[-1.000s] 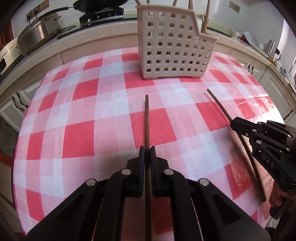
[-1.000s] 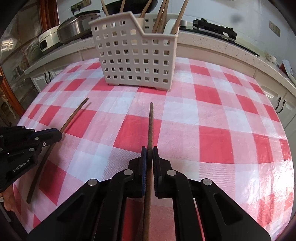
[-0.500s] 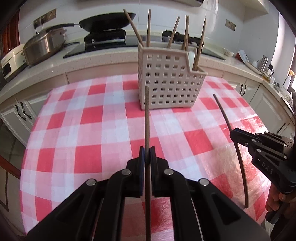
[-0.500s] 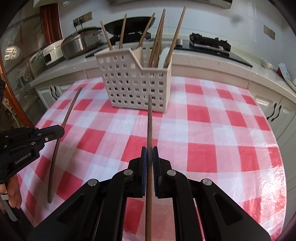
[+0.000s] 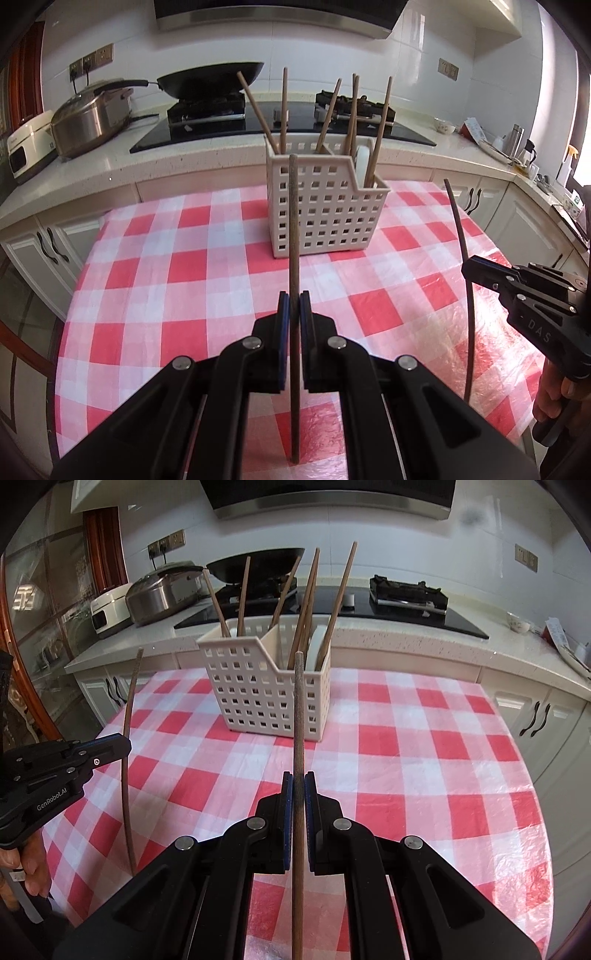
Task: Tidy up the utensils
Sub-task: 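Lift both held chopsticks upright and carry them over the basket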
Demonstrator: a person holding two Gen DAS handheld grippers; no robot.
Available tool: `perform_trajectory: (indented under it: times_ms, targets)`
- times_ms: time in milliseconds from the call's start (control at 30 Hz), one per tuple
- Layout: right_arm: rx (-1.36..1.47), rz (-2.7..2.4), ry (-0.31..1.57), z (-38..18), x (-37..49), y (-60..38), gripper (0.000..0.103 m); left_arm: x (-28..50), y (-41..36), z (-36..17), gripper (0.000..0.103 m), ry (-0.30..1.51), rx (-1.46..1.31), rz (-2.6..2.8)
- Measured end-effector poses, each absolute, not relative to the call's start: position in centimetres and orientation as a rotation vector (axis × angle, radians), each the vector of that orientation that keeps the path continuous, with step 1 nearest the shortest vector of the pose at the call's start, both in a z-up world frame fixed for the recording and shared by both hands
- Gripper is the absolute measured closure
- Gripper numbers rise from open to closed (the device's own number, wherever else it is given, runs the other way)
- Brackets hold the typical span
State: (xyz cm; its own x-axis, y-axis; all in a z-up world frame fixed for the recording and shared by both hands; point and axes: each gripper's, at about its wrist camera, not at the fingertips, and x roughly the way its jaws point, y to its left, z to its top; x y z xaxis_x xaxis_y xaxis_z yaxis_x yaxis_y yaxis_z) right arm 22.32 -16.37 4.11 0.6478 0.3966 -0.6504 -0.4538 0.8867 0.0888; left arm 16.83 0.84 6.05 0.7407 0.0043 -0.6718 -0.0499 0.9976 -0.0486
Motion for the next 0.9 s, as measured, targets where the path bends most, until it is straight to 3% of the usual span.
perform_trajectory:
  times_ms: [900]
  targets:
    - [-0.070, 0.480, 0.640, 7.4, 20.0, -17.9, 0.096, 15.0, -0.1, 8.8, 0.097, 0.671, -0.055, 0.013]
